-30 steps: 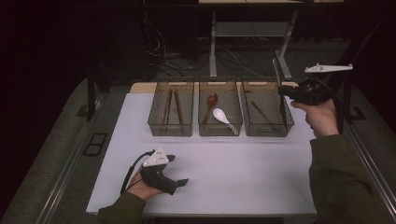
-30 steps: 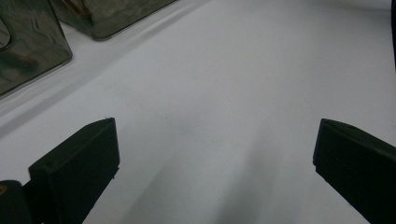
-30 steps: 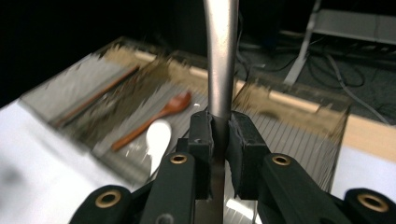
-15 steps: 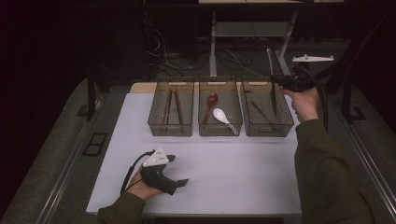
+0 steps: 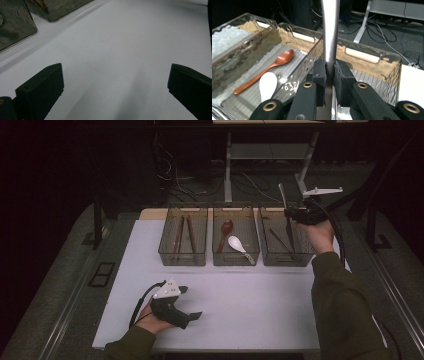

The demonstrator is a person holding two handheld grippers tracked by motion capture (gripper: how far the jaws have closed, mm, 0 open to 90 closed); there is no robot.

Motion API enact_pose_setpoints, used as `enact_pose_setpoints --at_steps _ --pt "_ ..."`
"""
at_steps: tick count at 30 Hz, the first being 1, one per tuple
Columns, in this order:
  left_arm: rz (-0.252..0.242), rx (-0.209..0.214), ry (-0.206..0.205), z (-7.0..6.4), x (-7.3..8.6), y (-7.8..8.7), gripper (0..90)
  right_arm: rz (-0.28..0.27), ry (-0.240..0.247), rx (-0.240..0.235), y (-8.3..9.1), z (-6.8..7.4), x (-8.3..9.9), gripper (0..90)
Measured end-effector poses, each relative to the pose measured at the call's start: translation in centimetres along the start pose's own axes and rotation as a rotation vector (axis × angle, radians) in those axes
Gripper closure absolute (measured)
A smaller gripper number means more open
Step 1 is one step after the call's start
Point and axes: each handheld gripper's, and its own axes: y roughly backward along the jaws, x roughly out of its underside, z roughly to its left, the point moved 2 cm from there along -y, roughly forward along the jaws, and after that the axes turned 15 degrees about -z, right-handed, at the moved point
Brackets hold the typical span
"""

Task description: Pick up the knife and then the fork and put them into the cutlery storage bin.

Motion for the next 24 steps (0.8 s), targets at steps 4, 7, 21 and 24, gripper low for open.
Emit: enact_pose_setpoints --at_steps 4,7,21,24 --pt "-0.002 0.000 0.004 0.0 0.0 0.0 0.0 0.029 0.008 0.005 -0.3 -0.2 0.6 79.6" --pt "0.001 0.000 0.000 0.0 0.0 0.0 0.0 0.050 0.009 -0.001 -0.5 -0.3 1.1 79.6" --pt "0.001 -0.001 0.000 0.0 0.0 0.0 0.0 0.174 0.063 0.015 -1.1 -0.8 3.0 79.6" --pt "0.001 0.001 -0.001 0.0 0.0 0.0 0.0 0.196 0.079 0.016 -1.3 -0.9 3.2 79.6"
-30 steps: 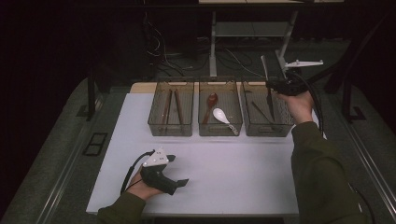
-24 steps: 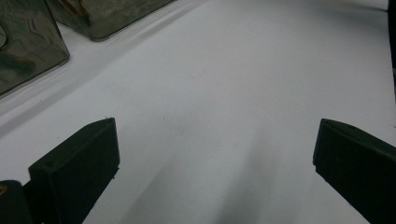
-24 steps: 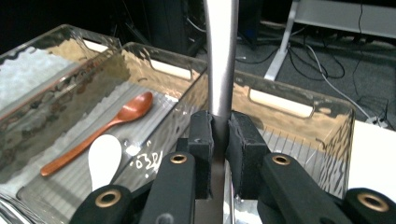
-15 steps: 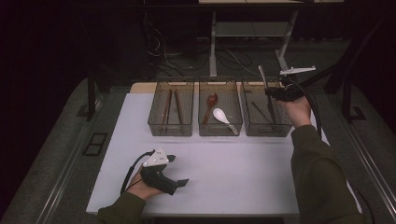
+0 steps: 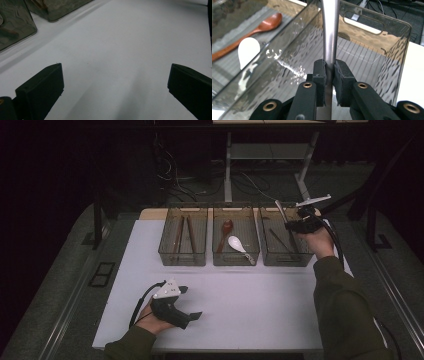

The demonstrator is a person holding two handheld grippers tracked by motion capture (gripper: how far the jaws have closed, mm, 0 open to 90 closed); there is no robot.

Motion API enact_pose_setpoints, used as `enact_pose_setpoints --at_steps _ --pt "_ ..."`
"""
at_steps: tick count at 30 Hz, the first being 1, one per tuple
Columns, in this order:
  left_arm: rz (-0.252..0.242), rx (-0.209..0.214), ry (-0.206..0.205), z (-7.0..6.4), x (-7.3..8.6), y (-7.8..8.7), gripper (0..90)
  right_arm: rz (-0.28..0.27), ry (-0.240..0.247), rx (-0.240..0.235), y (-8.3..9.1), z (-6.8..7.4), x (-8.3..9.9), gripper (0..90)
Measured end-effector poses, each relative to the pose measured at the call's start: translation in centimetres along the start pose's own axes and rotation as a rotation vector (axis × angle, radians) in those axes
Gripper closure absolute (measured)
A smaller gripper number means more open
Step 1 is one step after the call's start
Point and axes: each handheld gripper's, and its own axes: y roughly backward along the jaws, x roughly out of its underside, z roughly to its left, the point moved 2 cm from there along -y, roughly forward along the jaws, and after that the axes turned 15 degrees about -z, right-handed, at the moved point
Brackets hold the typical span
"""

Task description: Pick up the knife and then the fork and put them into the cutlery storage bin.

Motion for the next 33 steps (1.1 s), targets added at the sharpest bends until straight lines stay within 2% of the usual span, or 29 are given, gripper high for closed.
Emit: enact_pose_setpoints --at_steps 10,18,26,33 --pt "0.000 0.001 0.001 0.0 0.0 0.0 0.0 0.067 0.020 -0.009 -0.7 -0.1 0.5 79.5" --pt "0.000 0.002 0.000 0.0 0.0 0.0 0.0 0.096 0.023 -0.014 -1.7 -0.3 0.7 79.5" --pt "-0.003 0.002 0.002 0.0 0.0 0.0 0.0 0.171 0.048 -0.004 -3.3 0.2 0.7 79.3" --pt "-0.004 0.004 0.004 0.0 0.0 0.0 0.0 0.212 0.039 -0.005 -4.4 0.3 1.0 81.1"
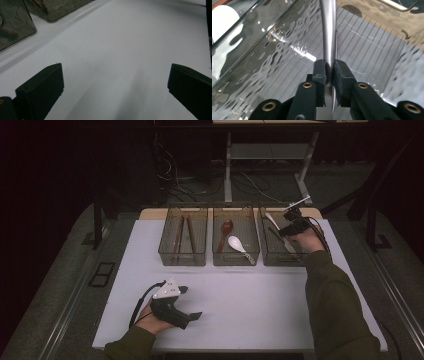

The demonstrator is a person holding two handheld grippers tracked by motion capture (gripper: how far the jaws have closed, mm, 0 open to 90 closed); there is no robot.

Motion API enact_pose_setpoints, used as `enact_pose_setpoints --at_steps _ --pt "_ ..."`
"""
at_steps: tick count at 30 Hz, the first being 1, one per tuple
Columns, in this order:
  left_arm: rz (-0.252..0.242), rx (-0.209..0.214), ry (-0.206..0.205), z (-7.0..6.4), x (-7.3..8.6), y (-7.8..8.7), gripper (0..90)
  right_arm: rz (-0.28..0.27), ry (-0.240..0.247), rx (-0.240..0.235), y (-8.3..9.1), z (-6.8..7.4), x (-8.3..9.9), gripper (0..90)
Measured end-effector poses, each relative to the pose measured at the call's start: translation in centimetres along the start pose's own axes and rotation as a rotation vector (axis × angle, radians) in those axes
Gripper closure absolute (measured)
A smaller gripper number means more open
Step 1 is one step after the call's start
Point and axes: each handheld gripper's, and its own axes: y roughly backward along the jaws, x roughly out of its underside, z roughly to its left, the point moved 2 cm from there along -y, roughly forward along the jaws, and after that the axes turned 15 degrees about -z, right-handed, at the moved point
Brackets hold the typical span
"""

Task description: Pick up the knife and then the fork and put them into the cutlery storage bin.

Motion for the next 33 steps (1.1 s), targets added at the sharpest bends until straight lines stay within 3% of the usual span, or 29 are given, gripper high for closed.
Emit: enact_pose_setpoints --at_steps 2,4,9,17,19,33 --pt "0.000 0.000 0.000 0.0 0.0 0.0 0.0 0.005 -0.024 -0.006 -0.1 -0.1 0.0 76.9" --pt "0.001 0.002 -0.002 0.0 0.0 0.0 0.0 0.007 -0.016 -0.001 -0.1 -0.1 0.0 72.8" --pt "0.003 0.003 0.001 0.1 0.0 0.0 0.0 -0.034 -0.049 -0.005 0.3 -0.4 0.0 52.5" --pt "0.008 0.009 -0.002 0.3 0.0 -0.1 0.0 -0.106 -0.096 -0.004 0.6 -0.6 0.0 34.2" --pt "0.004 0.010 0.001 0.4 0.0 -0.2 0.0 -0.120 -0.088 0.001 0.6 -0.7 0.1 30.0" --pt "0.002 0.025 0.002 1.0 0.1 0.0 0.0 -0.213 -0.102 -0.049 2.6 -0.6 0.3 18.8"
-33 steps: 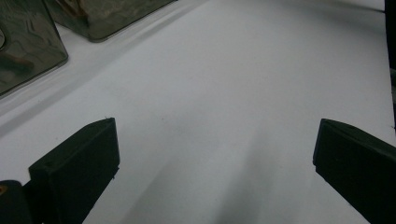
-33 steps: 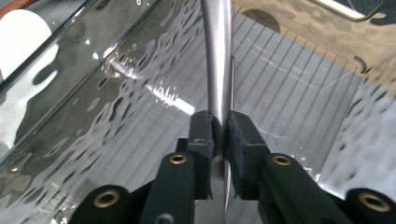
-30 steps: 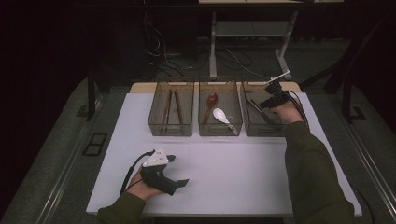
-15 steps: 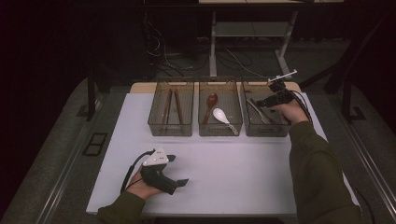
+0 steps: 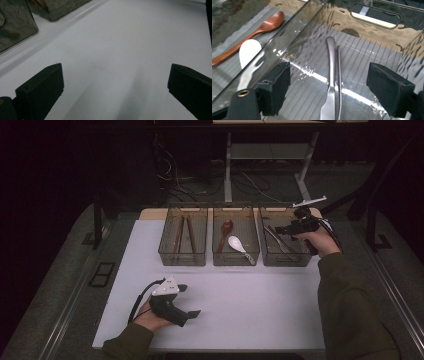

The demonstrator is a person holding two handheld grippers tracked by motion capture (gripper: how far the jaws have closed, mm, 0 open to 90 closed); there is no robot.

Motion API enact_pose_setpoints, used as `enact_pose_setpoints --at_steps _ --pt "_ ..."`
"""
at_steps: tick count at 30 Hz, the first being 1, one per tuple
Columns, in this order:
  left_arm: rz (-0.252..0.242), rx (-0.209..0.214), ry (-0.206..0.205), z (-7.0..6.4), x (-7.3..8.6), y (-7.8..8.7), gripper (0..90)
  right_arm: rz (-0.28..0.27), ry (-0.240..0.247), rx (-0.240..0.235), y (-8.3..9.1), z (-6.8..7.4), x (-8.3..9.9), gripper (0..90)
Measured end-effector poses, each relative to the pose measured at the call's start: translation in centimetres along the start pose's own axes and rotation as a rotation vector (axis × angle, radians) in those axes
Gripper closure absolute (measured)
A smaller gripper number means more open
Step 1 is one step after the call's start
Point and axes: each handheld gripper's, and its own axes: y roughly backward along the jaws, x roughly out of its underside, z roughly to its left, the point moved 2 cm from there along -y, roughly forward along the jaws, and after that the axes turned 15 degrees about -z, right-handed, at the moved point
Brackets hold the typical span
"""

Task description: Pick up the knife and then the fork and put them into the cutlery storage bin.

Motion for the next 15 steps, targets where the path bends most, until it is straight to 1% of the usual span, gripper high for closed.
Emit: enact_pose_setpoints --at_steps 5,8,11,15 --pt "0.003 0.002 0.001 0.2 0.0 0.3 0.0 -0.035 -0.001 -0.033 1.2 0.6 0.3 18.7" --pt "-0.001 0.001 0.004 0.2 0.0 0.5 0.0 -0.045 0.003 -0.044 2.0 1.1 0.5 18.7" --pt "-0.003 0.007 0.013 0.2 0.1 0.6 0.0 -0.068 -0.007 -0.078 3.1 1.8 0.6 18.7" --pt "-0.009 0.005 0.019 0.2 0.0 0.6 0.0 -0.097 0.002 -0.107 4.4 2.6 1.0 18.6"
